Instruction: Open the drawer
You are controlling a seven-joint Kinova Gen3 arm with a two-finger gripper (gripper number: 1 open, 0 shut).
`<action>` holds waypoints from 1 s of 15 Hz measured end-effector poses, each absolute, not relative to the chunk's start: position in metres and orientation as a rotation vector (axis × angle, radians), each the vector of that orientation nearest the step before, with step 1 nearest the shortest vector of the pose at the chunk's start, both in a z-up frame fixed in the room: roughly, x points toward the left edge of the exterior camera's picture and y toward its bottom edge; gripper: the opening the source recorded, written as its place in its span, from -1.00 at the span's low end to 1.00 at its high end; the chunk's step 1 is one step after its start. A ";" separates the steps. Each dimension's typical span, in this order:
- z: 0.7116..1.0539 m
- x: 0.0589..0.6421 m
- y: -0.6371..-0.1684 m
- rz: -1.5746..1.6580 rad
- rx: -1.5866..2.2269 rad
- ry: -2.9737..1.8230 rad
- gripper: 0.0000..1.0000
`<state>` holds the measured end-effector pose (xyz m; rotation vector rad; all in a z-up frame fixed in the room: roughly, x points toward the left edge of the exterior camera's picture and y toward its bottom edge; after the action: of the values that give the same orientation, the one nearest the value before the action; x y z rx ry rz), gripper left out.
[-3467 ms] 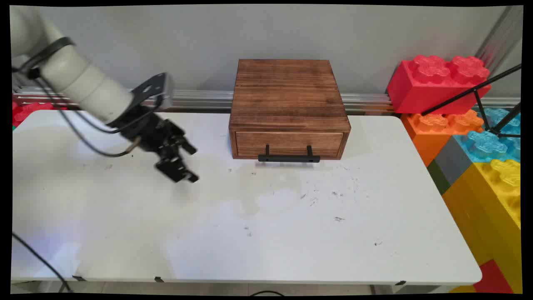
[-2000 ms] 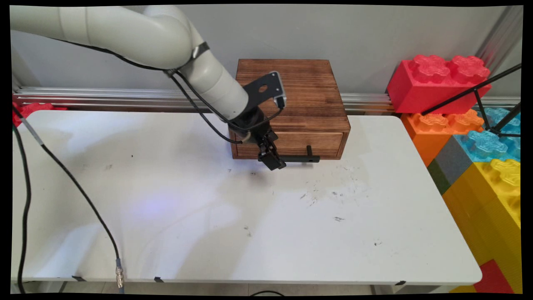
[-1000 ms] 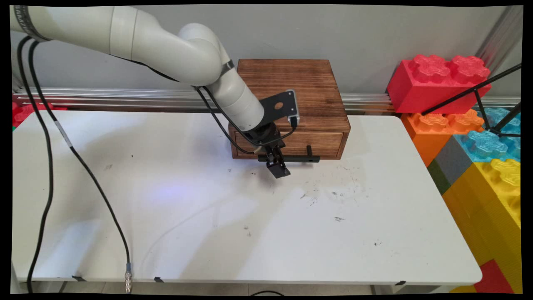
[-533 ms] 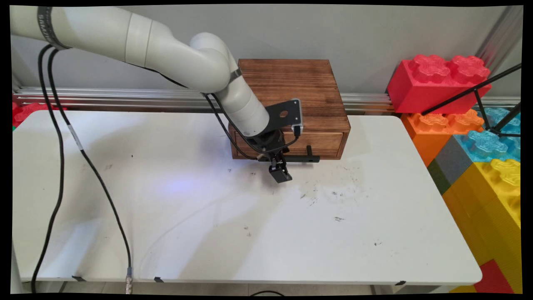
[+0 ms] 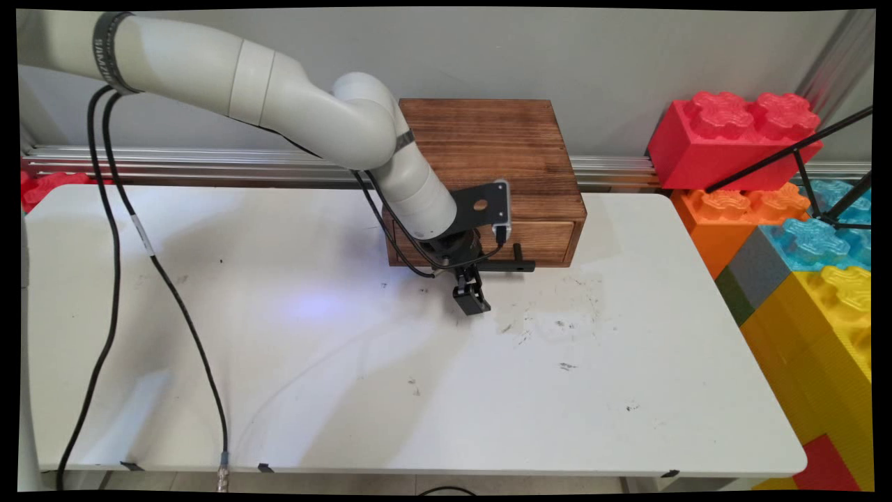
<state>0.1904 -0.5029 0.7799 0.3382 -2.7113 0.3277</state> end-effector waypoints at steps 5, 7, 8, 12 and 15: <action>0.769 0.186 -0.505 0.328 0.330 -2.713 1.00; 0.766 0.184 -0.506 0.328 0.327 -2.711 1.00; 0.765 0.184 -0.506 0.328 0.325 -2.711 1.00; 0.761 0.181 -0.504 0.322 0.315 -2.705 1.00; 0.760 0.178 -0.498 0.311 0.313 -2.700 1.00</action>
<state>0.1781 -0.4982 0.7597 0.3128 -2.7004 0.3105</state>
